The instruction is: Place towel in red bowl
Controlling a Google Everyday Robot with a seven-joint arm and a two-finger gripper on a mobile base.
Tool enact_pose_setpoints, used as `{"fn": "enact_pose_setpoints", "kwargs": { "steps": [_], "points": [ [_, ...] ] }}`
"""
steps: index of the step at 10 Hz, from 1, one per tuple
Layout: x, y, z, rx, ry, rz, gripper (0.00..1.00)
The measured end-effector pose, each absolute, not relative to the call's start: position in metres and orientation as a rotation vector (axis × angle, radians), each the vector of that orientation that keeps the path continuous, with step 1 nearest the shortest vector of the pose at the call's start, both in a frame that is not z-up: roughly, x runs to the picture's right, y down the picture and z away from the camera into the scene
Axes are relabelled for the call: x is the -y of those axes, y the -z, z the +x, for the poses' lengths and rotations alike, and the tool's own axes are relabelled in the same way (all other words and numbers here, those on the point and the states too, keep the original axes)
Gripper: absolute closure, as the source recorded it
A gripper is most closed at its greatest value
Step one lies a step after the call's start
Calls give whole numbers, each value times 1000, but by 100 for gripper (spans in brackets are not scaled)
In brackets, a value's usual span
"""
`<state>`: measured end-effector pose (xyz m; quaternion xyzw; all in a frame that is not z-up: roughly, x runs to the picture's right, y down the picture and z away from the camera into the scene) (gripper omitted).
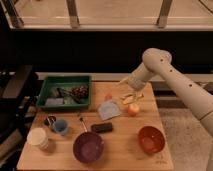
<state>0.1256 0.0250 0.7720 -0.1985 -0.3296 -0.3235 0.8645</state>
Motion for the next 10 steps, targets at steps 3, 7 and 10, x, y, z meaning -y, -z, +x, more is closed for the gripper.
{"fn": "enact_pose_setpoints", "kwargs": {
  "steps": [3, 7, 10],
  "points": [
    [-25, -772, 125, 694, 682, -414, 25],
    [-37, -780, 88, 756, 784, -399, 25],
    [-48, -797, 58, 784, 836, -387, 25]
  ]
}}
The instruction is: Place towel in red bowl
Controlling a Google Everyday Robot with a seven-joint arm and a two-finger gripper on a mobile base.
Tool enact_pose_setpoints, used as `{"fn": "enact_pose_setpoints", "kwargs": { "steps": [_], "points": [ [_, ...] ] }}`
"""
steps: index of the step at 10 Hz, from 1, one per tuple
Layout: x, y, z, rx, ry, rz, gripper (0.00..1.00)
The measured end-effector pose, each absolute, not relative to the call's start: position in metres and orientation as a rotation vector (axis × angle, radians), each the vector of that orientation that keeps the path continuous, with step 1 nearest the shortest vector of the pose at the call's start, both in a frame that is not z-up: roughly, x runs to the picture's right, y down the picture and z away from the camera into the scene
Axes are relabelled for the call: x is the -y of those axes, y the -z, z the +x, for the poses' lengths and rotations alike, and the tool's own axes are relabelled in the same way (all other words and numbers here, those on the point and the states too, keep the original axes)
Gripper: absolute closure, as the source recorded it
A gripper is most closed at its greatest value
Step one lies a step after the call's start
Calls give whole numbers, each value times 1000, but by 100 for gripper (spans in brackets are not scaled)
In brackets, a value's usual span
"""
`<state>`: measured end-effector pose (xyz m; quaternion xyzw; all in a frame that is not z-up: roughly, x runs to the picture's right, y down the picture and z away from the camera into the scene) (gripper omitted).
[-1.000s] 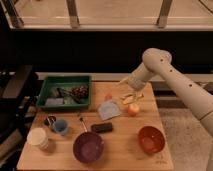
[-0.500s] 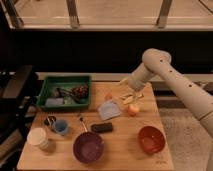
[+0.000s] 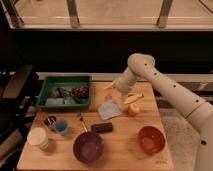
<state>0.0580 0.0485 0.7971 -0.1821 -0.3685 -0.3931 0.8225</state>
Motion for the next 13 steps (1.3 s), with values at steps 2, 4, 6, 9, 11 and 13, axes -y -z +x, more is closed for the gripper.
{"fn": "enact_pose_setpoints", "kwargs": {
  "steps": [2, 4, 6, 9, 11, 13],
  "points": [
    [-63, -826, 50, 787, 833, -395, 25],
    [-72, -848, 43, 779, 816, -419, 25],
    [-78, -864, 37, 768, 804, -444, 25],
    [-91, -893, 32, 761, 776, -495, 25],
    [-97, -905, 37, 765, 745, -520, 25],
    [-107, -918, 38, 784, 710, -544, 25]
  ]
}}
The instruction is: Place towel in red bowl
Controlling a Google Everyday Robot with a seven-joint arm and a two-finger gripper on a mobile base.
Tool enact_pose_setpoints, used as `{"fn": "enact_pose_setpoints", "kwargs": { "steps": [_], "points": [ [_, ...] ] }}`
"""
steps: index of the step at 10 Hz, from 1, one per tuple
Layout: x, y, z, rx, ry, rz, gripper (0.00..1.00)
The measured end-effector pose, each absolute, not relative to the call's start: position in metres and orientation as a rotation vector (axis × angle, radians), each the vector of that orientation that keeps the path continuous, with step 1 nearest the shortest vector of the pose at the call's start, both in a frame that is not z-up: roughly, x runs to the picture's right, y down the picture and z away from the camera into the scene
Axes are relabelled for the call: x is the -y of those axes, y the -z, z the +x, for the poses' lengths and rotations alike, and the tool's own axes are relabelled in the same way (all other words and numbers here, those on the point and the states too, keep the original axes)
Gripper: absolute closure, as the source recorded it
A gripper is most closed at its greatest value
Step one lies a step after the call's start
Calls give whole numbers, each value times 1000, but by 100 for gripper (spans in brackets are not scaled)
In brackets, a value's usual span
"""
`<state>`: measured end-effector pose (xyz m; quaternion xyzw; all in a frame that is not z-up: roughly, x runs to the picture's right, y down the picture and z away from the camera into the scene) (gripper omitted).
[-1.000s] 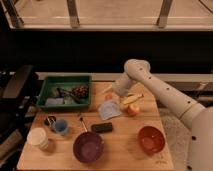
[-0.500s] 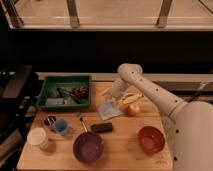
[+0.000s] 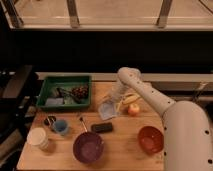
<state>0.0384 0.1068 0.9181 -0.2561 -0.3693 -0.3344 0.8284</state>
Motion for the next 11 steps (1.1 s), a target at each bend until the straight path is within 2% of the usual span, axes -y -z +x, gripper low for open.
{"fn": "enact_pose_setpoints", "kwargs": {
  "steps": [1, 2, 8, 9, 11],
  "points": [
    [-107, -920, 38, 798, 700, -547, 25],
    [-108, -920, 40, 807, 691, -550, 31],
    [-100, -908, 44, 830, 686, -511, 87],
    [-98, -905, 47, 829, 679, -499, 92],
    [-87, -890, 57, 826, 666, -460, 92]
  ]
}}
